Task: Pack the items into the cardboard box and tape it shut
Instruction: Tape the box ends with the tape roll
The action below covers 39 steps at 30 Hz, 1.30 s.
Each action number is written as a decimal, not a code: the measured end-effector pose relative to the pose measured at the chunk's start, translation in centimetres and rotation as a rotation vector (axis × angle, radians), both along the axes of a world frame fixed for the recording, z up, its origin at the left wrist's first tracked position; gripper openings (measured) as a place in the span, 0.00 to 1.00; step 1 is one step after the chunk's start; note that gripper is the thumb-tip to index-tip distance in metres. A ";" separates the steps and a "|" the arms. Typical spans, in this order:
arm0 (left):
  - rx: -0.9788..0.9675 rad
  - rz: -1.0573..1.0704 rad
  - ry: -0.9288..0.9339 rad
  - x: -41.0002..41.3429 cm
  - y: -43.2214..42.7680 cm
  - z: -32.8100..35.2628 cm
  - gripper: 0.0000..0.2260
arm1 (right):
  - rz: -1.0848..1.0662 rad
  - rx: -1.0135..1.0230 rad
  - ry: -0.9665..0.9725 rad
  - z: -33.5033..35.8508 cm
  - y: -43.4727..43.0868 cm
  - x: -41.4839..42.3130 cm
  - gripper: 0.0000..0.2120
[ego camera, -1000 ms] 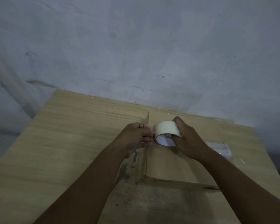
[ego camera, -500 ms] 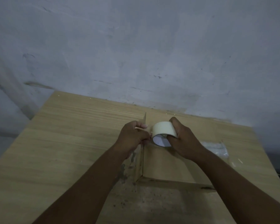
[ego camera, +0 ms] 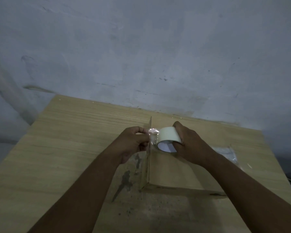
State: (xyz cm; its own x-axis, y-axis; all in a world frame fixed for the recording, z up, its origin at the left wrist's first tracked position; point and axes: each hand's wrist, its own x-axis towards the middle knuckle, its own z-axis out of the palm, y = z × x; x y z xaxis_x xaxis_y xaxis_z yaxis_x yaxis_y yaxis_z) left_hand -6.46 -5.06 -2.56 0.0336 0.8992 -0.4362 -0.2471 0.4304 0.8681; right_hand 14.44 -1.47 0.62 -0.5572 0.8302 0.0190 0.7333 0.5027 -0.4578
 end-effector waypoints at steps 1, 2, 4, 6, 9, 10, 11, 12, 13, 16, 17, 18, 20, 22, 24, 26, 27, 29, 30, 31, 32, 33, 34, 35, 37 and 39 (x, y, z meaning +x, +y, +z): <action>-0.011 -0.004 -0.013 0.0 0.1 -0.1 0.07 | 0.003 0.003 -0.007 0.0 0.0 0.0 0.11; -0.019 -0.005 -0.023 -0.1 0.2 -0.1 0.06 | 0.009 0.006 -0.015 0.0 0.0 0.0 0.12; -0.032 0.004 -0.050 -0.1 0.3 -0.2 0.08 | 0.031 0.016 -0.028 0.0 0.0 0.0 0.11; -0.033 0.012 -0.077 0.1 0.5 -0.2 0.10 | 0.047 0.029 -0.047 -0.1 0.2 -0.1 0.09; -0.022 -0.010 -0.081 0.5 0.7 -0.2 0.10 | 0.051 0.028 -0.056 -0.1 0.2 -0.2 0.08; -0.008 -0.032 -0.051 0.5 0.7 -0.3 0.09 | 0.052 0.025 -0.053 -0.1 0.2 -0.2 0.08; 0.001 -0.054 -0.027 0.3 0.7 -0.3 0.08 | 0.056 0.023 -0.053 0.0 0.1 -0.1 0.08; 0.000 -0.074 -0.014 0.1 0.6 -0.4 0.06 | 0.061 0.021 -0.059 0.0 0.1 -0.1 0.08; -0.005 -0.093 -0.005 -0.2 0.6 -0.5 0.05 | 0.064 0.022 -0.069 0.0 0.1 -0.1 0.08; 0.011 -0.144 0.085 -1.0 0.7 -0.4 0.05 | 0.080 0.036 -0.099 0.1 0.2 -0.1 0.09; 0.030 -0.153 0.137 -1.3 0.8 -0.3 0.06 | 0.083 0.038 -0.106 0.2 0.3 -0.1 0.09; 0.051 -0.150 0.184 -1.5 0.9 -0.1 0.06 | 0.085 0.040 -0.116 0.2 0.3 -0.2 0.09; 0.082 -0.127 0.235 -2.0 0.9 0.2 0.08 | 0.090 0.048 -0.137 0.2 0.4 -0.2 0.11; 0.093 -0.127 0.255 -2.2 1.0 0.4 0.09 | 0.091 0.058 -0.156 0.3 0.5 -0.2 0.11; 0.097 -0.139 0.268 -2.3 0.9 0.5 0.08 | 0.096 0.063 -0.169 0.4 0.6 -0.4 0.11; 0.104 -0.147 0.293 -2.5 0.9 0.4 0.09 | 0.108 0.070 -0.185 0.6 0.7 -0.6 0.10; 0.107 -0.148 0.310 -2.7 0.9 0.4 0.10 | 0.117 0.075 -0.194 0.6 0.7 -0.8 0.09; 0.108 -0.147 0.340 -2.9 0.8 0.3 0.11 | 0.126 0.089 -0.206 0.7 0.8 -1.0 0.08; 0.103 -0.149 0.349 -3.0 0.8 0.2 0.12 | 0.128 0.095 -0.208 0.8 0.8 -1.1 0.08; 0.094 -0.159 0.354 -3.0 0.8 0.3 0.13 | 0.130 0.102 -0.209 0.7 0.9 -1.1 0.08; 0.083 -0.181 0.354 -3.1 0.8 0.4 0.14 | 0.132 0.109 -0.212 0.7 0.9 -1.1 0.08; 0.072 -0.210 0.346 -3.2 0.7 0.5 0.14 | 0.135 0.115 -0.217 0.6 0.9 -1.1 0.08; 0.062 -0.242 0.335 -3.2 0.7 0.6 0.15 | 0.135 0.118 -0.220 0.5 0.9 -1.1 0.08; 0.049 -0.266 0.318 -3.2 0.7 0.7 0.14 | 0.134 0.117 -0.218 0.5 0.9 -1.0 0.08; 0.030 -0.275 0.282 -3.1 0.8 0.7 0.13 | 0.125 0.106 -0.206 0.4 1.0 -1.1 0.08; 0.029 -0.255 0.273 -3.0 0.9 0.7 0.12 | 0.116 0.101 -0.193 0.4 1.0 -1.3 0.09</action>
State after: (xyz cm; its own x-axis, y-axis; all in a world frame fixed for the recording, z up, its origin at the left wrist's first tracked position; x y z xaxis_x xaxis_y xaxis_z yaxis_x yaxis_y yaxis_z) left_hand -9.42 -4.17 -1.84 0.1437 0.8892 -0.4344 0.1072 0.4224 0.9000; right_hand 13.09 -0.44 1.05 -0.6497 0.7600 -0.0177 0.7374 0.6243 -0.2578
